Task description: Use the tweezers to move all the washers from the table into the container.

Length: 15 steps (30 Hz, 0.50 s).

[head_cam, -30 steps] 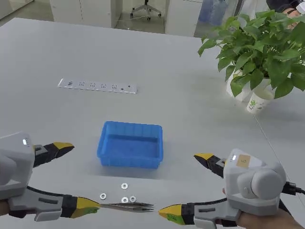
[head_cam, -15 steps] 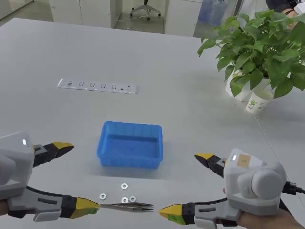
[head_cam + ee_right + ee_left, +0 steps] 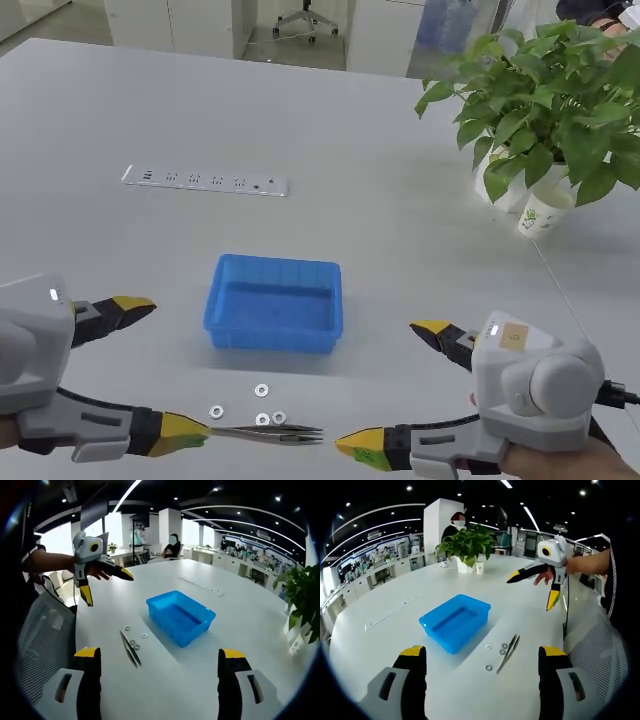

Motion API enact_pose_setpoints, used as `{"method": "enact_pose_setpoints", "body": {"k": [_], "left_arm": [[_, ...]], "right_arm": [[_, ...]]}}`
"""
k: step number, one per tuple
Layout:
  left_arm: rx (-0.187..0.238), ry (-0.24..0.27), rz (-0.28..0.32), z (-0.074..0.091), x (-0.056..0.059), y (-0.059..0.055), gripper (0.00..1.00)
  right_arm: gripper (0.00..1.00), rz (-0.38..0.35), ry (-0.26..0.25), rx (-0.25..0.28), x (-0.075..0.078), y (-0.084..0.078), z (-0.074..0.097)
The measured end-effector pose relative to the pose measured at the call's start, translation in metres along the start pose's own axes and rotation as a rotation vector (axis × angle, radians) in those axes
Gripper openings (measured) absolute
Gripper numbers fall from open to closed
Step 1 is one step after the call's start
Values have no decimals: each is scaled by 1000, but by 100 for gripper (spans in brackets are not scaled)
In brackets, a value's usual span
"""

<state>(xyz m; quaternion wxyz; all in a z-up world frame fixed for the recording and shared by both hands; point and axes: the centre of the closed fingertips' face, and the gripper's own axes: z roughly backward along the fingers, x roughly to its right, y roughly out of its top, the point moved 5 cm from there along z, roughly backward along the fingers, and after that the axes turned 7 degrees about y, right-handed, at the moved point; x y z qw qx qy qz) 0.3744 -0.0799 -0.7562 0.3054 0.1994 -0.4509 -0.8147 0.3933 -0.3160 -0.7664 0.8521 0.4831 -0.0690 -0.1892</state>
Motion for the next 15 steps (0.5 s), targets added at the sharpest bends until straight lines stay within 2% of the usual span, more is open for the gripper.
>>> {"method": "enact_pose_setpoints", "body": {"k": [8,15], "left_arm": [[-3,1,-16,1,-1,1,99],[-57,-34,-73,-4,4,-6,94]], "right_arm": [[97,15,7,-4,0,0,0],[91,56,44,-40,-4,-1,-3]]}}
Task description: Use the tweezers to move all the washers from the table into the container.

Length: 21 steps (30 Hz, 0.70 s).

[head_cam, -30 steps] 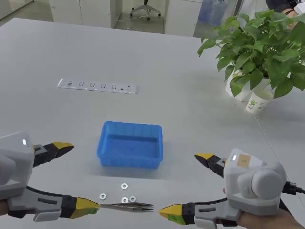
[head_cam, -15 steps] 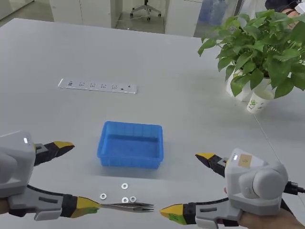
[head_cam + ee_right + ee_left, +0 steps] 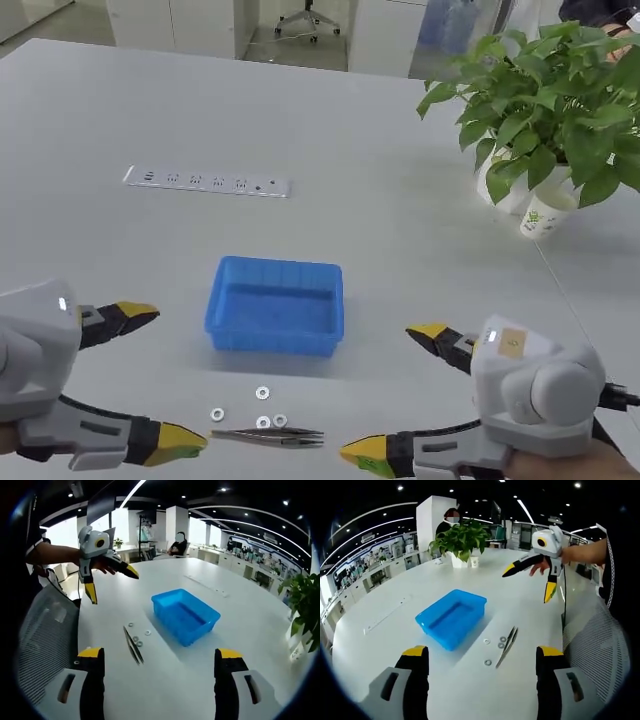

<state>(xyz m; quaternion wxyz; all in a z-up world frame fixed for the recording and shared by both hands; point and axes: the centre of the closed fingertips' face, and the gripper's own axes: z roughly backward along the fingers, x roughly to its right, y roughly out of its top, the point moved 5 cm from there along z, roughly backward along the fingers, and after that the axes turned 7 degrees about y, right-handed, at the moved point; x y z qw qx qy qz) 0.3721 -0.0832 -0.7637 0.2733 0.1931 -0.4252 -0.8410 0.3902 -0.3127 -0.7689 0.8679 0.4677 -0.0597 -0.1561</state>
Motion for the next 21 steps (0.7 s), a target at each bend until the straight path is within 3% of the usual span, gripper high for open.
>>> {"method": "enact_pose_setpoints", "body": {"k": [11,21], "left_arm": [[-72,-73,-63,-12,12,-12,84],[-141,-141,-162,-22,22,-23,62]], "right_arm": [[83,57,71,-73,-7,-9,-12],[69,146,158,-167,-15,-18,-30]]}}
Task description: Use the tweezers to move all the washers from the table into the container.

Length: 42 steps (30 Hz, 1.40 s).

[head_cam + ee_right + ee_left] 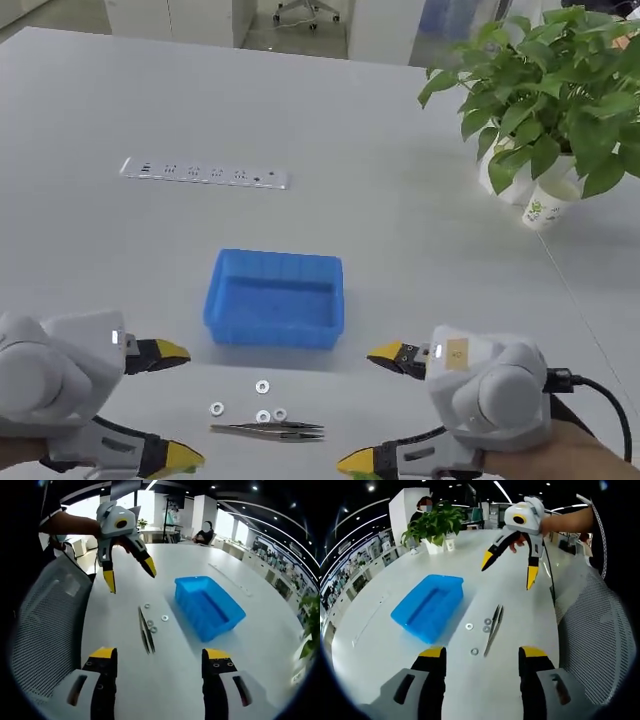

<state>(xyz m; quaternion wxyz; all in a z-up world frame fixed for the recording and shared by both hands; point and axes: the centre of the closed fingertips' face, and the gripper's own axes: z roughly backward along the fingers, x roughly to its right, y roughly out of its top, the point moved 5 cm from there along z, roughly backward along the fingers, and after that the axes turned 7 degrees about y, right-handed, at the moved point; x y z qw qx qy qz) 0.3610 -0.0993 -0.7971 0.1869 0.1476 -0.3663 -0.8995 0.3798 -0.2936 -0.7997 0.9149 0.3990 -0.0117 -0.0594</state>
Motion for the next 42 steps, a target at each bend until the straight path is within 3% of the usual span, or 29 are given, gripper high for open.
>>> {"method": "enact_pose_setpoints", "body": {"k": [7,16,30,35,42], "left_arm": [[-39,-40,-60,-13,2,-6,48],[-96,-94,-119,-26,2,-15,29],[-168,-147,-185,-46,3,-19,18],[-191,-155,-221,-51,3,-21,15],[-189,-169,-238,-51,4,-21,11]], "right_arm": [[58,52,57,-35,-4,1,-14],[39,67,117,-53,-6,5,-32],[25,106,153,-128,-5,1,-59],[22,93,155,-125,-5,2,-63],[19,101,174,-134,-7,3,-68]]}}
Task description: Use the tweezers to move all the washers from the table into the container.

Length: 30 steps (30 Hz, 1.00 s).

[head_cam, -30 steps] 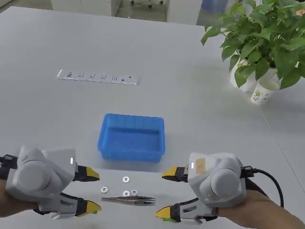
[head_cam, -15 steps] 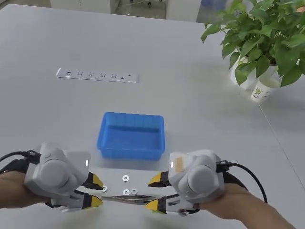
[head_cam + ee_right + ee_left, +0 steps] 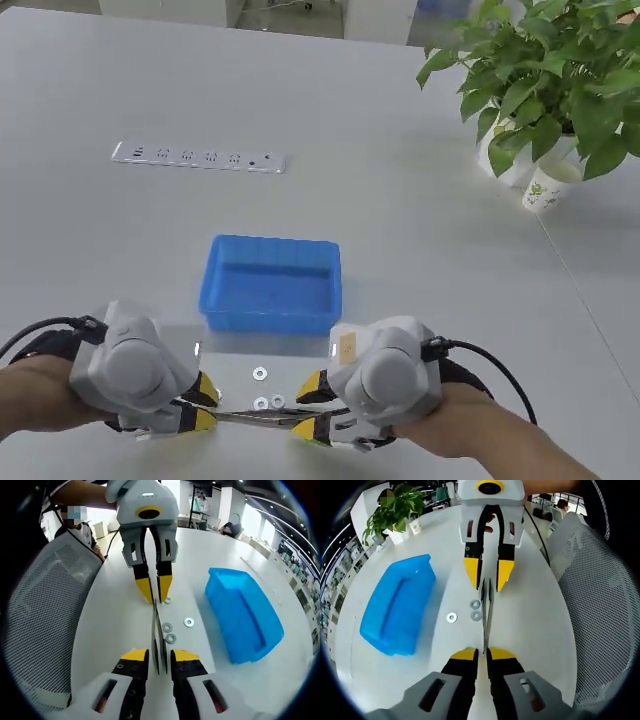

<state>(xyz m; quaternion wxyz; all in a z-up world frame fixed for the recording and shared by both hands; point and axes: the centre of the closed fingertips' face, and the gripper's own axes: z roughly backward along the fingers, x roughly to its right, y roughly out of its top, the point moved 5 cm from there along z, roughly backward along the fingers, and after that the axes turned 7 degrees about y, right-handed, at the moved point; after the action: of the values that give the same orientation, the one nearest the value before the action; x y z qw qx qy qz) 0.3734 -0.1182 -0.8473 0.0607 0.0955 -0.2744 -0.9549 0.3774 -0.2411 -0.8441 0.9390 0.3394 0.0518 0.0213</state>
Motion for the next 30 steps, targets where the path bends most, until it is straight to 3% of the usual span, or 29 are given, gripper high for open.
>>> {"method": "enact_pose_setpoints", "body": {"k": [14,30], "left_arm": [[-6,-8,-26,0,2,0,6],[-8,-15,-41,10,5,4,5]], "right_arm": [[14,27,12,-45,-3,-6,-7],[12,28,15,-43,-3,-6,-6]]}}
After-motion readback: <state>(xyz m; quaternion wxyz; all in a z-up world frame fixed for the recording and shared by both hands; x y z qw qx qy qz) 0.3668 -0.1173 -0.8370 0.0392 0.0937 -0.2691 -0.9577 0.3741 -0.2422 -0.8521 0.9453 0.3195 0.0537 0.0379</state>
